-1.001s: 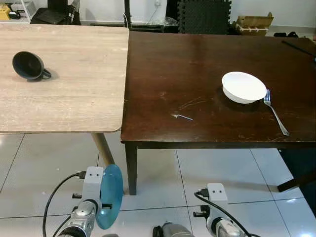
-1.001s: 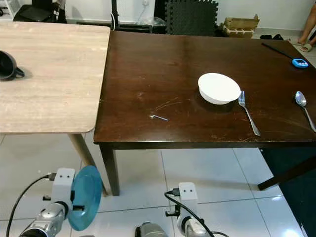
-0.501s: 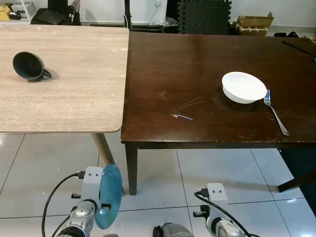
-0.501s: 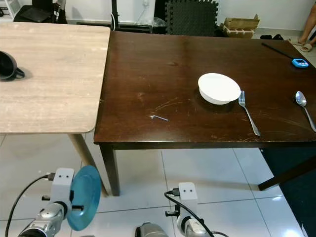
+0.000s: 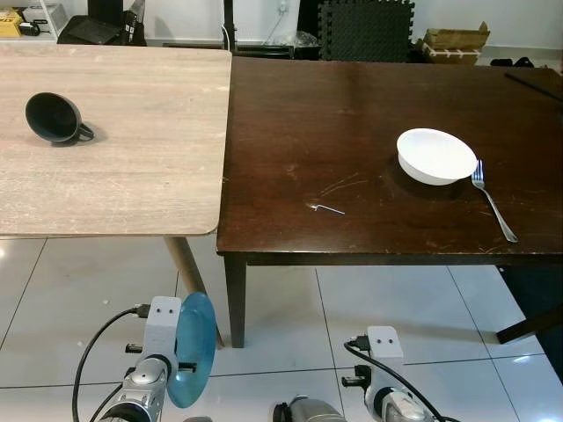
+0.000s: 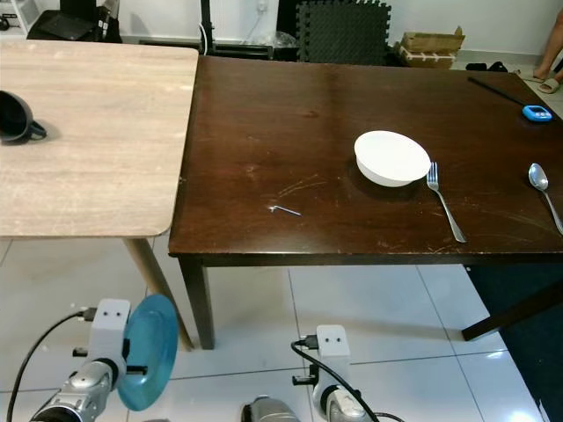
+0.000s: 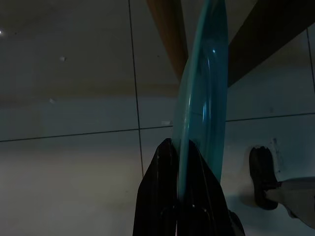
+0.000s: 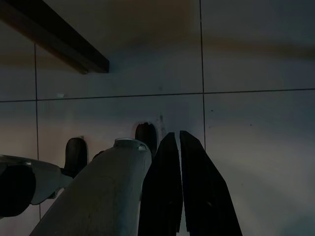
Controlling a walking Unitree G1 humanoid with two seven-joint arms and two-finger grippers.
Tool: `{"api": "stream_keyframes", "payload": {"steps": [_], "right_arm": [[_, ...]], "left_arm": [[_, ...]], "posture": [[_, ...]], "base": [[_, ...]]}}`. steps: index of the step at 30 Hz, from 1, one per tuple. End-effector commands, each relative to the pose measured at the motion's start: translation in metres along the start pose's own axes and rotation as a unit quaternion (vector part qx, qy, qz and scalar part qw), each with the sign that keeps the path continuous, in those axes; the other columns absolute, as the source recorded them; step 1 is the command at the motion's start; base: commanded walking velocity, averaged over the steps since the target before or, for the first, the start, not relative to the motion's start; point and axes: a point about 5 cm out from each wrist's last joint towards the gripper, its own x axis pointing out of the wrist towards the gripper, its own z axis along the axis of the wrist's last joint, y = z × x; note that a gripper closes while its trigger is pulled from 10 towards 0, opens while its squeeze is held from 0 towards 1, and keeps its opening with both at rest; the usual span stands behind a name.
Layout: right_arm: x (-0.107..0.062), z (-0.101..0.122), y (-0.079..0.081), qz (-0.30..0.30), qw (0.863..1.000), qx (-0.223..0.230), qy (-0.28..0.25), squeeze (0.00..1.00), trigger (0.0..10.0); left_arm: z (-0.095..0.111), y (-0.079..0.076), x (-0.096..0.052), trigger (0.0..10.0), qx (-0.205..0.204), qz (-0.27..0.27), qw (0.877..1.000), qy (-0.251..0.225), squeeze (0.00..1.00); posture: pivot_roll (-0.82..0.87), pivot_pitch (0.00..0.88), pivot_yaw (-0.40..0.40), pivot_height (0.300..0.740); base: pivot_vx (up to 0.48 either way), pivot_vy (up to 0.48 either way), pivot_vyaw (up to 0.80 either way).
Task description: Setting the table
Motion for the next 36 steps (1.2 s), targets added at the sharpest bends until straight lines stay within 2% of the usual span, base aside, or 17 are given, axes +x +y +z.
{"api": "stream_keyframes", "payload": {"steps": [1, 36], "right_arm": [[-0.0012, -0.0045, -0.0013, -0.005, 1.000, 0.005, 0.009, 0.00, 10.0], [-0.0004, -0.0013, -0.0027, -0.005, 1.000, 0.006, 0.005, 0.00, 10.0]], "left_arm": [[-0.0066, -0.0010, -0.0012, 10.0, 0.003, -0.002, 1.000, 0.013, 0.00], [-0.0053, -0.0028, -0.0009, 10.0, -0.001, -0.001, 1.000, 0.011, 0.00]], "posture": [[0.06, 0.021, 0.010, 0.740], [0.06, 0.018, -0.001, 0.740]], "base": [[0.000, 0.000, 0.00], [0.000, 0.000, 0.00]]}}
